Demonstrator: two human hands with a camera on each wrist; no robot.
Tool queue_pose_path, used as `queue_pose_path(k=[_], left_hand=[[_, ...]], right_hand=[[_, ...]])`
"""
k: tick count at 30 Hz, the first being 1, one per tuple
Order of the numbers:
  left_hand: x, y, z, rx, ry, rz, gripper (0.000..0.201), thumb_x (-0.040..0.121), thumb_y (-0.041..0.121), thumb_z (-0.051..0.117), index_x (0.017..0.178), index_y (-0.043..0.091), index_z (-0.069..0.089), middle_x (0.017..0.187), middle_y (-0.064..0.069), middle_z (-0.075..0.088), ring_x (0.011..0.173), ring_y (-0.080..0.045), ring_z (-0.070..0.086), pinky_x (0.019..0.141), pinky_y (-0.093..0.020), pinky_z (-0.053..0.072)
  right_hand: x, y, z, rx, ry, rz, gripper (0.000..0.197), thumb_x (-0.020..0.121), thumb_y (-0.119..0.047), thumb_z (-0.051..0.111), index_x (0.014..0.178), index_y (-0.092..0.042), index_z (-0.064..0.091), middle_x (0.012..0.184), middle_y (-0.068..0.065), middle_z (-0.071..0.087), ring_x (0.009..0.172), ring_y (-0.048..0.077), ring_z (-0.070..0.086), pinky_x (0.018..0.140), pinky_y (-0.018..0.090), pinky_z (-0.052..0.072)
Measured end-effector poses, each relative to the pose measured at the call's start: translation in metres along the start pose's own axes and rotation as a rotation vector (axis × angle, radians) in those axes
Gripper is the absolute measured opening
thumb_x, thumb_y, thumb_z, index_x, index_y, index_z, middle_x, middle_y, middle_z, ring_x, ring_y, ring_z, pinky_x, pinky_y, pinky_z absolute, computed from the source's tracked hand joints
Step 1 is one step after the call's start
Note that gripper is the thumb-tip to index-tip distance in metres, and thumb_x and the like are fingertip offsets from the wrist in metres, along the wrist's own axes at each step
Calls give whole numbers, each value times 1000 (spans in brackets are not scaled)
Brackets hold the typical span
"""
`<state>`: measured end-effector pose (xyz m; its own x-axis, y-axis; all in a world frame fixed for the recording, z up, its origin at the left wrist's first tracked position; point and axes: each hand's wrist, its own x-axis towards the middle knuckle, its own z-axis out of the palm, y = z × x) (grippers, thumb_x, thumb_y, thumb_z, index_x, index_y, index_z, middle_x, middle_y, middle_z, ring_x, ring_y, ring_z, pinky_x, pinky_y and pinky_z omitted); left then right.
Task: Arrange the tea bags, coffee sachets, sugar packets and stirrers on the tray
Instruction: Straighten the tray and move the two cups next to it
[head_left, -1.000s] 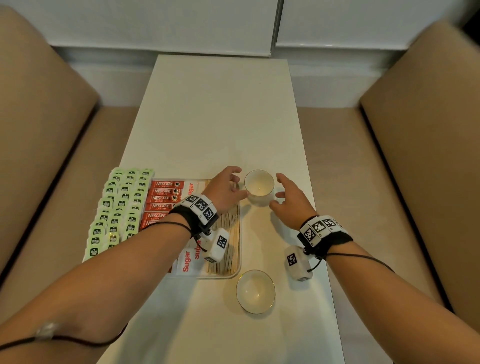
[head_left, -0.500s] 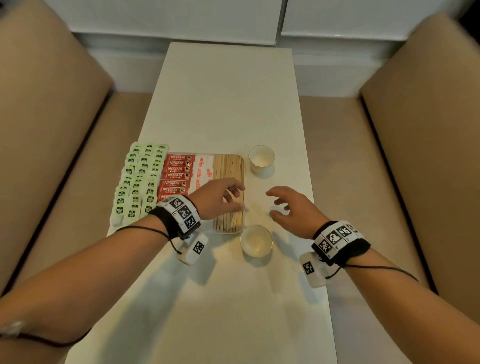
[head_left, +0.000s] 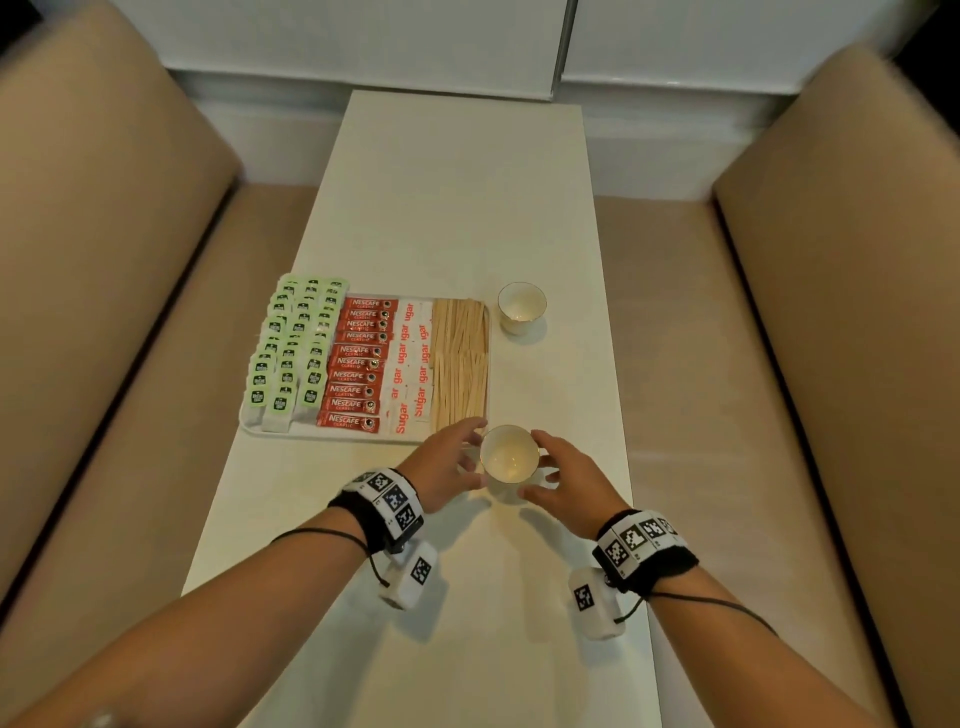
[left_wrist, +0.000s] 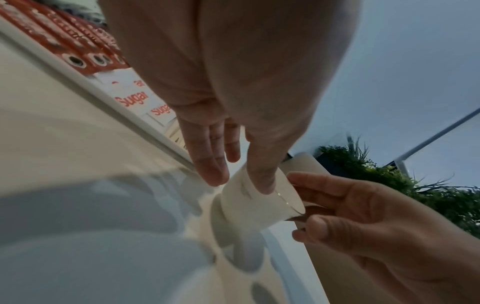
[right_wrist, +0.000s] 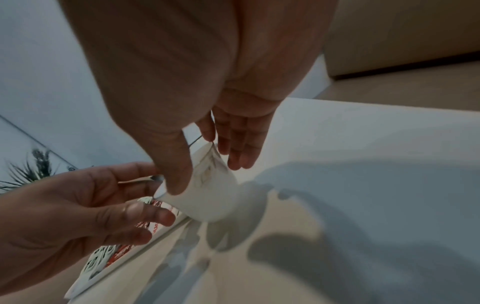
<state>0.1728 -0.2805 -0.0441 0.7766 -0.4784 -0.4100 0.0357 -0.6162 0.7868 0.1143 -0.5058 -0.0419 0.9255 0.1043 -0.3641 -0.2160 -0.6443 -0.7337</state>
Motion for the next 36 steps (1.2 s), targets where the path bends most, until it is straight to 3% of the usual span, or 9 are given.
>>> queue_pose_path(k=[6, 9, 14, 17, 20, 26, 36], left_hand=[[0, 5, 18, 11, 74, 21, 67, 89, 14, 75, 146, 21, 40, 133, 2, 48, 104, -12, 60, 84, -19, 47], [7, 9, 12, 11, 84, 34, 68, 88, 14, 75, 146, 20, 39, 134, -2, 49, 104, -13, 60, 88, -25, 51], [38, 28, -13, 35, 133, 63, 69, 90, 14, 74, 148, 20, 38, 133, 3, 47, 105, -13, 57, 86, -23, 47], [63, 34, -26, 19, 141, 68, 69, 88, 15, 75, 147, 24, 40, 133, 3, 52, 105, -12, 60, 89, -33, 56], [86, 35, -32, 36, 153, 51, 70, 86, 15, 77, 146, 24, 42, 133, 3, 54, 104, -14, 62, 94, -35, 54], [117, 21, -26, 49, 137, 48, 68, 83, 15, 79, 141, 26, 45, 131, 0, 56, 99, -13, 65, 90, -37, 58], [147, 15, -35, 2, 130, 57, 66, 82, 13, 78, 137, 31, 47, 125, 4, 59, 100, -14, 66, 88, -40, 59]], right_hand=[[3, -2, 4, -3, 26, 21, 67, 92, -15, 74, 151, -18, 42, 141, 3, 54, 117, 17, 58, 100, 31, 50], [10, -5, -2, 12, 29, 10, 67, 92, -14, 73, 151, -18, 41, 141, 3, 54, 117, 16, 57, 100, 30, 50], [39, -16, -24, 18, 101, -36, 68, 92, -16, 73, 151, -17, 40, 136, 1, 53, 114, 17, 56, 101, 39, 51], [62, -20, -35, 12, 129, -43, 66, 92, -17, 72, 149, -18, 41, 130, -1, 54, 113, 17, 56, 98, 38, 52], [82, -19, -41, -5, 145, -29, 62, 91, -20, 72, 147, -19, 45, 132, 0, 58, 114, 17, 59, 97, 39, 53], [102, -8, -41, -10, 141, -16, 51, 91, -15, 70, 138, -22, 52, 124, 1, 63, 112, 19, 61, 92, 32, 49], [131, -3, -50, 11, 139, -28, 52, 90, -16, 70, 139, -25, 52, 124, -1, 64, 111, 18, 61, 94, 37, 52]])
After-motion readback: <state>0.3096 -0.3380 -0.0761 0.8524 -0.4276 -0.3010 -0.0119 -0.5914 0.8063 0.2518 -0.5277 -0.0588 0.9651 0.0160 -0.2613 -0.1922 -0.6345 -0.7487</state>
